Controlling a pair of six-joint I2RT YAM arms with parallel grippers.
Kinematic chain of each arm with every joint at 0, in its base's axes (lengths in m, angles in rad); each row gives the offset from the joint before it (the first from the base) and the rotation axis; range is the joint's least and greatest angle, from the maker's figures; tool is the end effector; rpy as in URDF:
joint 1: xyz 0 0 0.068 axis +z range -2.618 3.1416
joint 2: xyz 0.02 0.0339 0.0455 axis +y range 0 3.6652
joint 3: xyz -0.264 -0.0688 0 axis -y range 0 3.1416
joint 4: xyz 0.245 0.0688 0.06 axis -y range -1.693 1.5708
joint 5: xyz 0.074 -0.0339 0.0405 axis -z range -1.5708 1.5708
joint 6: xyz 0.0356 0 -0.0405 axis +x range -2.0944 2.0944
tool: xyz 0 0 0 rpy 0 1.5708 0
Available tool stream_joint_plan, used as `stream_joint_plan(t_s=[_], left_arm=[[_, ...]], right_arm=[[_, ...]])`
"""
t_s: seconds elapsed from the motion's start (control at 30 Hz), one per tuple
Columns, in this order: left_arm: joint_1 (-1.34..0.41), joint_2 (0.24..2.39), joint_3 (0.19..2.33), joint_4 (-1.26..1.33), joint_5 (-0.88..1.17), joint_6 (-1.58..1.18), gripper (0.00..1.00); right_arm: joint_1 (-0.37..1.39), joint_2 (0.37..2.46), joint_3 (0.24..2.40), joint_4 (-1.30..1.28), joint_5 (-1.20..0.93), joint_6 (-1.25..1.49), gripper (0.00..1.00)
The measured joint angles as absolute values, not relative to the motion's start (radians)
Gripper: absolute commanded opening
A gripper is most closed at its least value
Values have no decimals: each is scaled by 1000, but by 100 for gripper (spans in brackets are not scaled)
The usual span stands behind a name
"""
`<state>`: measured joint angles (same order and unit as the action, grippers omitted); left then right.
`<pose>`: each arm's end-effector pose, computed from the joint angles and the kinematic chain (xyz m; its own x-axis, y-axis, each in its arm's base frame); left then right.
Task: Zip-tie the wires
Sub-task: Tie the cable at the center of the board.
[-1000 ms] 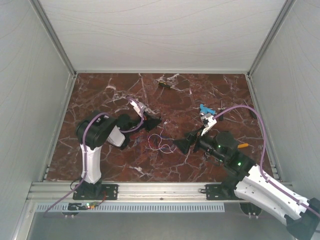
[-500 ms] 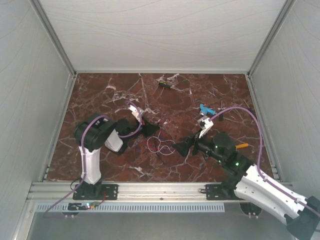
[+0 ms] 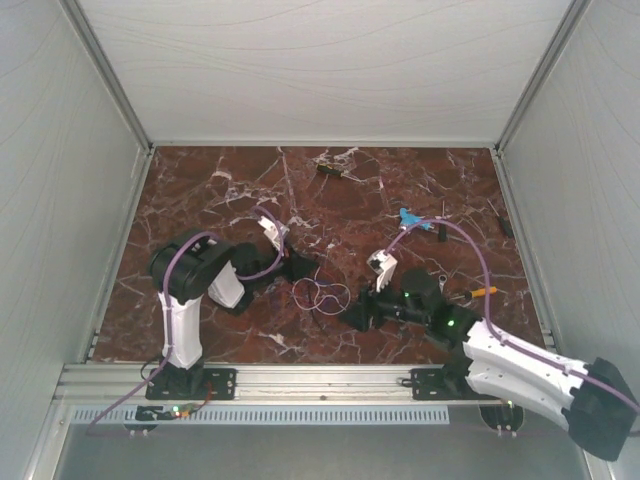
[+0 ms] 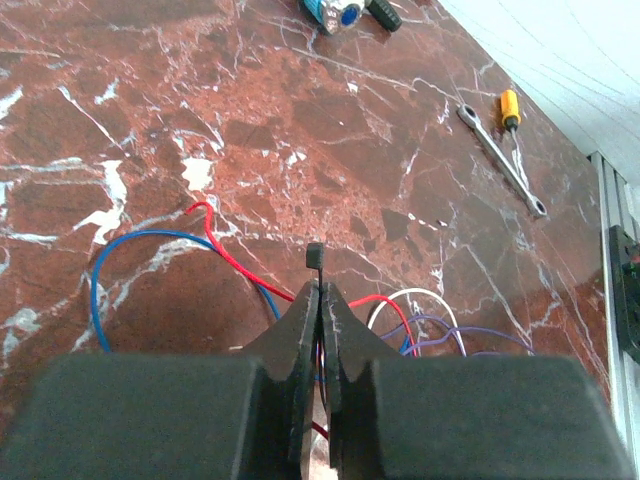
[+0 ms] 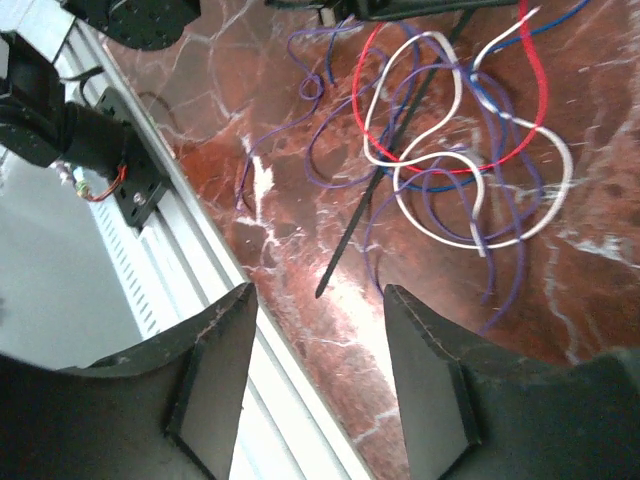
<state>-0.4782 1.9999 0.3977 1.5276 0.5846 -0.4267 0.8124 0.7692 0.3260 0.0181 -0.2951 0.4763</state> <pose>0.2444 -0.1488 0.0991 -0.4213 -0.1704 -0.8908 0.7668 0.4577 -0.4502 0.1134 0.1348 0.2017 -0.6541 -0.0526 -0.7546 -0.6491 0.5511 0.5243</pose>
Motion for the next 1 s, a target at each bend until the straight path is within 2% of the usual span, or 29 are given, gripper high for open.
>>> stream_joint_plan(t_s=[0.17,0.23,0.43,0.7,1.0], left_arm=[[-485,2000,381,1527,595,-426,0],[-487,2000,378,1527,599,-426,0],[-487,2000,366,1527,605,-426,0],[-487,2000,353,1527,610,-427,0],[-487,2000,345,1528,612,-439,0]], right_arm=[[869,931,324,123,-297,473,29],[873,992,324,157,-296,466,27],[908,1115,297,302,-242,406,25],[1171,1225,166,579,21,227,27],[1278,1346,121,788,181,59,33]])
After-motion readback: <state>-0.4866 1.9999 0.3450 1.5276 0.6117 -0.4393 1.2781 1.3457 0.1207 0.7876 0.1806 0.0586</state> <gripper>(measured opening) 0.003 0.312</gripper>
